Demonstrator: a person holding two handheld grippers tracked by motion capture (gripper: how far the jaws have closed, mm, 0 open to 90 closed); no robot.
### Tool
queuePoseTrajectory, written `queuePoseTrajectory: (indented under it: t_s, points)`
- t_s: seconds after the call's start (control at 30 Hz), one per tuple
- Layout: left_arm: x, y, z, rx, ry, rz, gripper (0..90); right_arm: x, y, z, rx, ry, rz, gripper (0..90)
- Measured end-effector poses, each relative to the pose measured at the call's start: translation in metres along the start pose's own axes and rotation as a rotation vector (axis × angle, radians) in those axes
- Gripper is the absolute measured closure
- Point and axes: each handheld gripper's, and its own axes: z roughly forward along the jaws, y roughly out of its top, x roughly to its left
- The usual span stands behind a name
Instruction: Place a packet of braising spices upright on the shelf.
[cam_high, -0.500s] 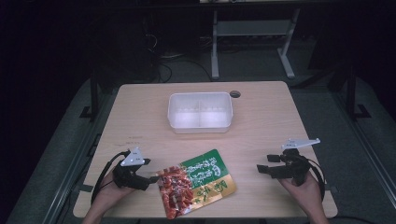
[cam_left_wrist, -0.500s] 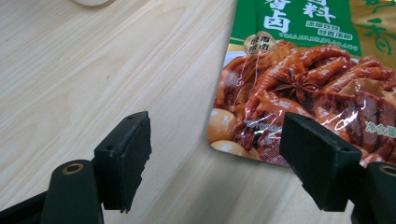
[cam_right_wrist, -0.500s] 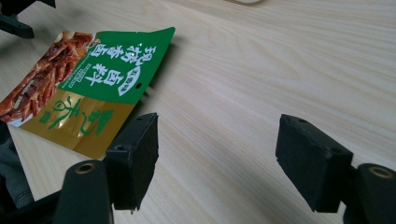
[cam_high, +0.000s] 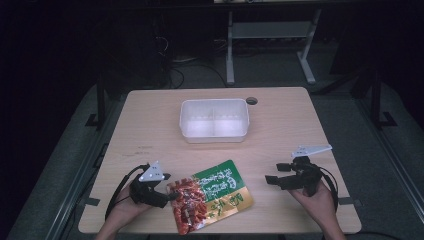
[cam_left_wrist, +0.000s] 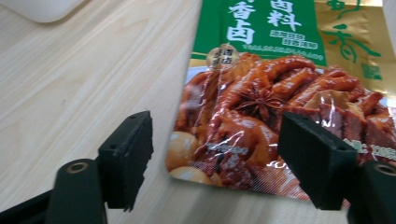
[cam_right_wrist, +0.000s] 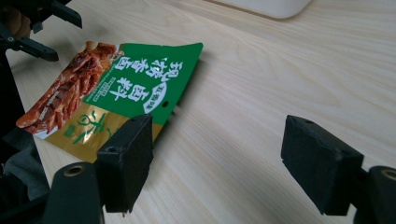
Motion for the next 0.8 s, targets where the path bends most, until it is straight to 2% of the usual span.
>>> queuePoseTrajectory:
  t_s: [0.3,0.43,0.53,0.63,0.8]
  points:
    - [-0.005,0.003,0.005,0.007,-0.032,0.016,30.5,0.014,0.029,0.016,0.026,0.023,-0.044,25.3]
    - [-0.006,0.004,0.006,0.001,-0.043,0.011,31.8,0.021,0.043,0.027,0.033,0.038,-0.063,27.6]
    - [-0.007,0.004,0.007,0.012,-0.049,0.019,32.3,0.025,0.051,0.04,0.076,0.038,-0.077,30.2]
    - [-0.008,0.004,0.009,0.018,-0.059,0.021,33.7,0.025,0.057,0.053,0.108,0.051,-0.065,32.0]
    - [-0.009,0.004,0.014,0.041,-0.067,0.03,35.2,0.024,0.06,0.068,0.121,0.074,-0.031,35.1]
